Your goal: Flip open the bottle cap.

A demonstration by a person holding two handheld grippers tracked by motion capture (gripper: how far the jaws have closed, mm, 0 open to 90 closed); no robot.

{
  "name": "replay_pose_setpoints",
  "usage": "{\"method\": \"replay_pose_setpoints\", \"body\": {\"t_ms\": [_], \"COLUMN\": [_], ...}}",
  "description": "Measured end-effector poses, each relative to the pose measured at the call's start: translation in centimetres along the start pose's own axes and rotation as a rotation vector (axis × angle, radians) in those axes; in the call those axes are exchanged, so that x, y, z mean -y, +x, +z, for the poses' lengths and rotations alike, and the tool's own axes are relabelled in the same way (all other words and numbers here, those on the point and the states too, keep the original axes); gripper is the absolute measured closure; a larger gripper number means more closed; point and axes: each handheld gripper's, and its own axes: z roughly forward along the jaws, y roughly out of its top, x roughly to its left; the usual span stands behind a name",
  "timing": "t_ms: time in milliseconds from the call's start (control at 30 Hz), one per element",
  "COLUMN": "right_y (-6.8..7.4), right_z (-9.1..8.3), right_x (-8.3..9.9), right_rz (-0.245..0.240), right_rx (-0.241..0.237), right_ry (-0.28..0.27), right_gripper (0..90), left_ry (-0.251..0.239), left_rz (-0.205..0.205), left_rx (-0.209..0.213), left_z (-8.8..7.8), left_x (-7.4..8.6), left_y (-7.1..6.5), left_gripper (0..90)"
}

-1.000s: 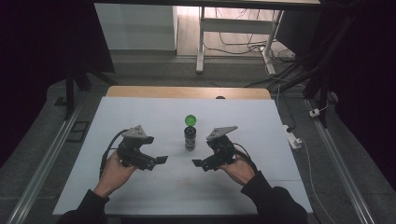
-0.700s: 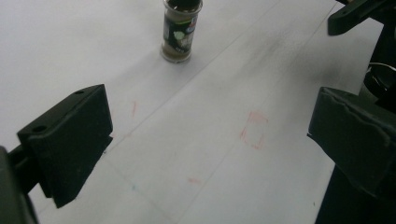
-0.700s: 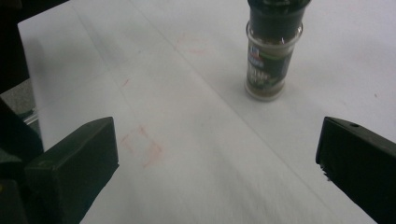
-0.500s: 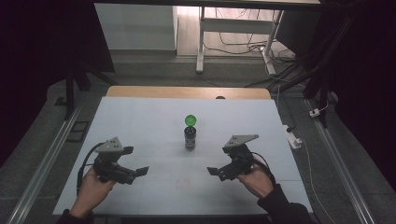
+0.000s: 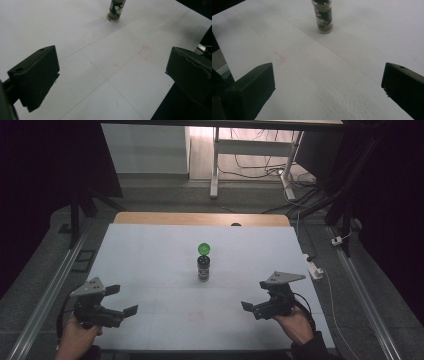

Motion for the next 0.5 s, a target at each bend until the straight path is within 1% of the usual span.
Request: {"method": "replay_pose_setpoints", "body": {"t_ms": [100, 233, 367, 500], "right_y": [-0.3, -0.7, -1.2, -1.5], "right_z": [-0.8, -1.9, -3.1, -4.1], "right_x": [0.7, 1.7, 2.7, 3.7], "right_rz": [0.013, 0.035, 0.058, 0.079], "right_rx": [0.029, 0.075, 0.118, 0.152], "right_ry": [-0.01, -0.021, -0.039, -0.04], "right_gripper": [0.0, 0.0, 0.0, 0.0], "left_ry": [-0.006, -0.014, -0.006, 0.007], "left_rz": [-0.017, -0.045, -0.063, -0.076], "left_rx": [-0.016, -0.022, -0.033, -0.049], "left_z": [-0.7, -1.4, -1.8, -2.1], "left_x": [0.6, 1.4, 2.2, 2.8], "left_y": [0.2, 0.5, 0.6, 0.6], "left_gripper": [0.0, 0.0, 0.0, 0.0]}}
